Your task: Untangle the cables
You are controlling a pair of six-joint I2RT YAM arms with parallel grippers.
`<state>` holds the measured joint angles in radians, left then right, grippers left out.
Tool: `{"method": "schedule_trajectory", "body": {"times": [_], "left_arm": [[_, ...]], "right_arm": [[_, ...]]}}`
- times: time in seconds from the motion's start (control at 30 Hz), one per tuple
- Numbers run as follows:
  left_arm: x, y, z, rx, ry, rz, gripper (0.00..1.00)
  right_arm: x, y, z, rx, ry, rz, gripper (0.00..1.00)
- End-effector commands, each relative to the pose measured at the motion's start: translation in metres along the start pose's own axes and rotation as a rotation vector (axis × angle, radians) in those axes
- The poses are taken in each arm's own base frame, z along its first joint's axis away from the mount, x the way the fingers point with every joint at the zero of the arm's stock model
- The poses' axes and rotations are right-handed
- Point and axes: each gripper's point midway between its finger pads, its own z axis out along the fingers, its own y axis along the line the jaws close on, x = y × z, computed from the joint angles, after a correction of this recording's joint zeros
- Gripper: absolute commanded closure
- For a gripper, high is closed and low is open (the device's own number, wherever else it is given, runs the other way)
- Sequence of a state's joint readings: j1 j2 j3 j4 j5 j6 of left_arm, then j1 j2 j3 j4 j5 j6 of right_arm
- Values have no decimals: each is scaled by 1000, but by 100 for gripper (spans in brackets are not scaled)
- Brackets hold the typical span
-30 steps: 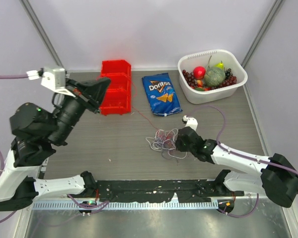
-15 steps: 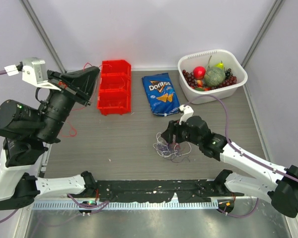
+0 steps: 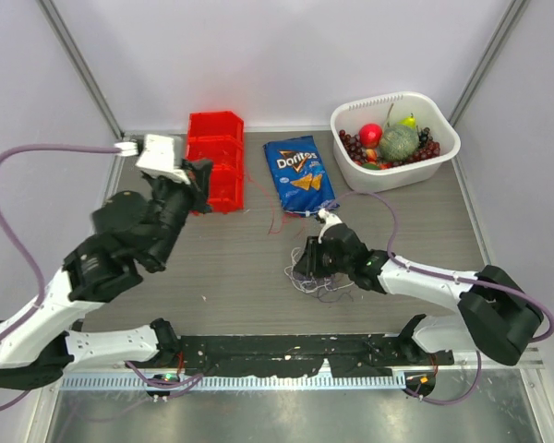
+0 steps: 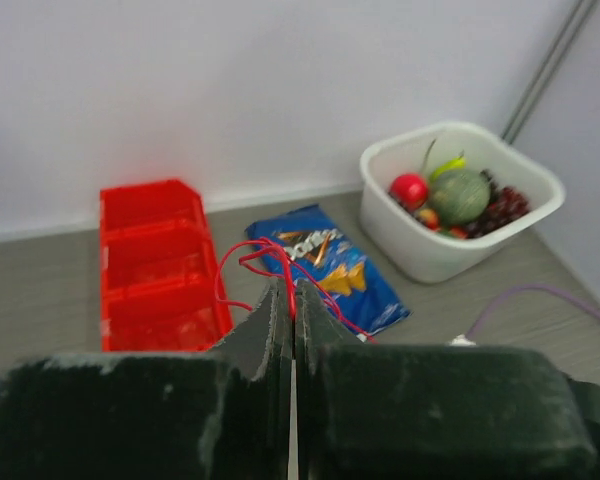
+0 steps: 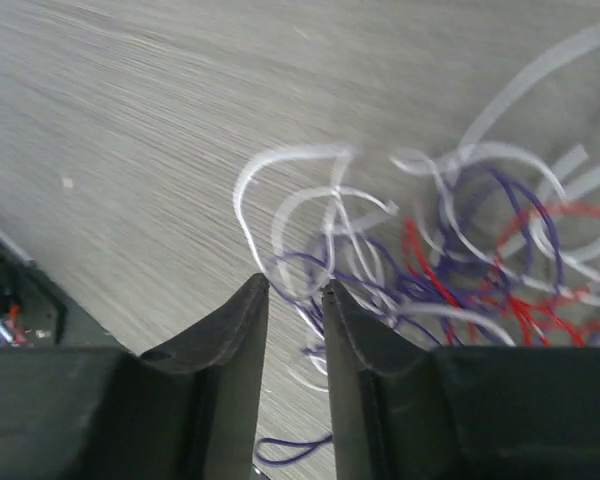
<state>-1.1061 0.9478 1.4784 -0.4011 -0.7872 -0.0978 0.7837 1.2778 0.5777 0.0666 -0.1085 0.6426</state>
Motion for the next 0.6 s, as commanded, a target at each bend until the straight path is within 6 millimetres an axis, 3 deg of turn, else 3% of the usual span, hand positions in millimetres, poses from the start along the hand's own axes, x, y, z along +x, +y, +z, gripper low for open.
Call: {"method": "schedule_trajectory", "body": {"times": [0.0, 0.13, 0.27, 0.43, 0.57], "left_arm": [[41, 15, 5, -121, 77, 51, 100], [76, 14, 5, -137, 135, 38, 100], [121, 15, 3, -156, 211, 31, 100], [182, 11, -4, -157, 352, 19, 100], [224, 24, -12, -240, 456, 65, 100]], "right_arm": [[-4, -37, -4, 160, -86, 124, 68], [5, -85, -21, 317, -117, 190, 69], [12, -111, -35, 395, -127, 232, 69], [12, -121, -46, 431, -136, 225, 69], [5, -117, -51, 421, -154, 209, 69]]}}
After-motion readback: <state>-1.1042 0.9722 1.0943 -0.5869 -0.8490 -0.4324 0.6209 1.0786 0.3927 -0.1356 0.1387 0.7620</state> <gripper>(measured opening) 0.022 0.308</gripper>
